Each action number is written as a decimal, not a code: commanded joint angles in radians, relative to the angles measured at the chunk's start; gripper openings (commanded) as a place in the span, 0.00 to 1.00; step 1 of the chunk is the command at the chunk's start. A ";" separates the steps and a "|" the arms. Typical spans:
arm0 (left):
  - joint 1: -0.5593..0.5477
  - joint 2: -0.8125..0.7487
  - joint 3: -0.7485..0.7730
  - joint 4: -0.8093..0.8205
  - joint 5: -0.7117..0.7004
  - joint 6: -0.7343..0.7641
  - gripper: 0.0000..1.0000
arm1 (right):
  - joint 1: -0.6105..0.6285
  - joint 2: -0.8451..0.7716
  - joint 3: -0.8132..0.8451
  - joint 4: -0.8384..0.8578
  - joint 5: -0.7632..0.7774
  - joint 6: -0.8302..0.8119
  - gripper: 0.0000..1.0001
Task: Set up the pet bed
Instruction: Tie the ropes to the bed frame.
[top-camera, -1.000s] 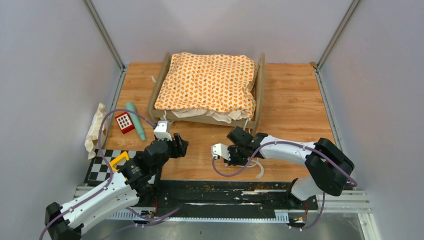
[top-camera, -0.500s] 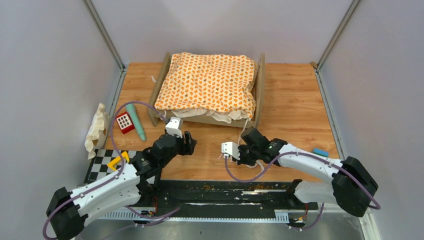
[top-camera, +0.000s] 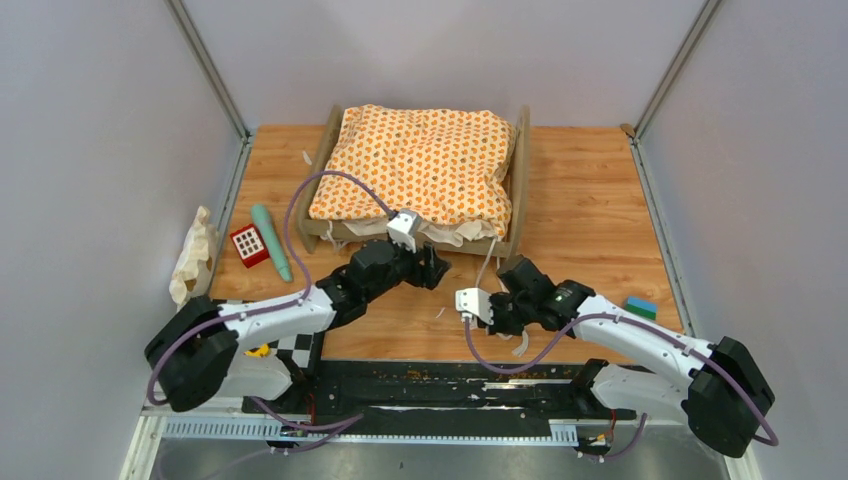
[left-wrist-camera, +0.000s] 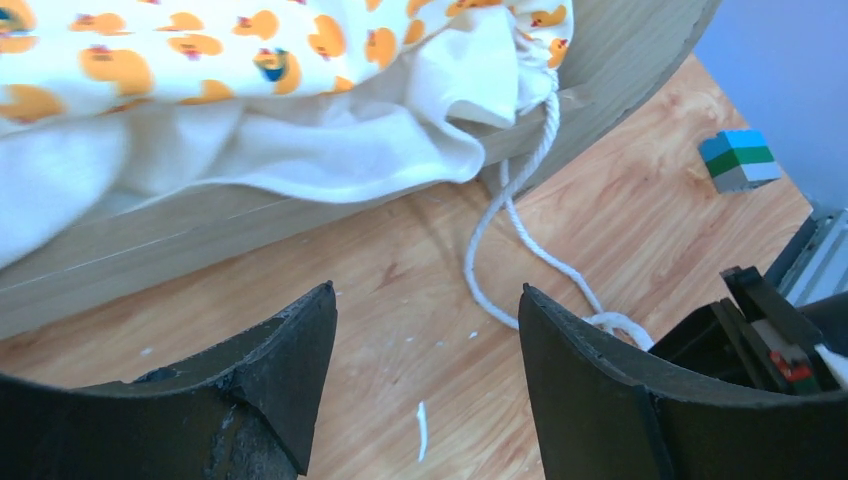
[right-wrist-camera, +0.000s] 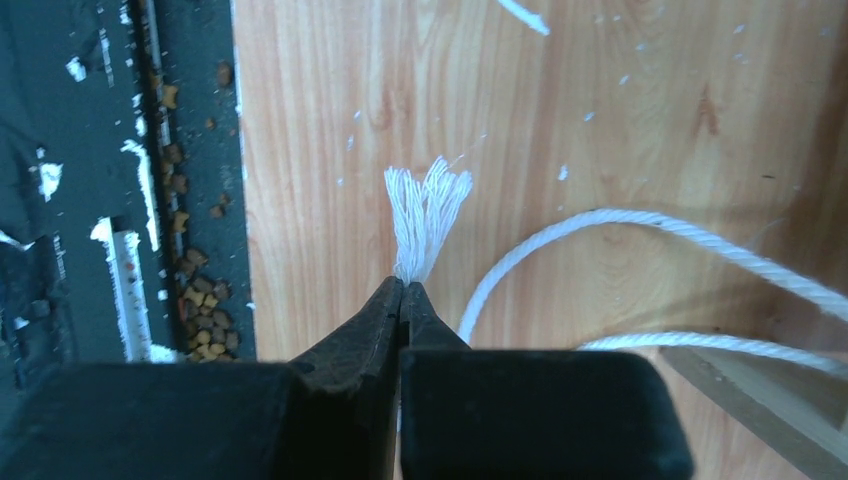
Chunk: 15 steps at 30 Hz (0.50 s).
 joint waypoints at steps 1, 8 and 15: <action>-0.052 0.124 0.054 0.190 0.040 0.033 0.75 | -0.004 -0.017 0.040 -0.072 -0.065 -0.030 0.00; -0.133 0.319 0.095 0.286 0.004 0.062 0.79 | -0.005 -0.115 0.019 -0.072 -0.086 0.004 0.00; -0.143 0.501 0.179 0.345 -0.024 0.050 0.79 | -0.004 -0.161 0.009 -0.073 -0.102 0.012 0.00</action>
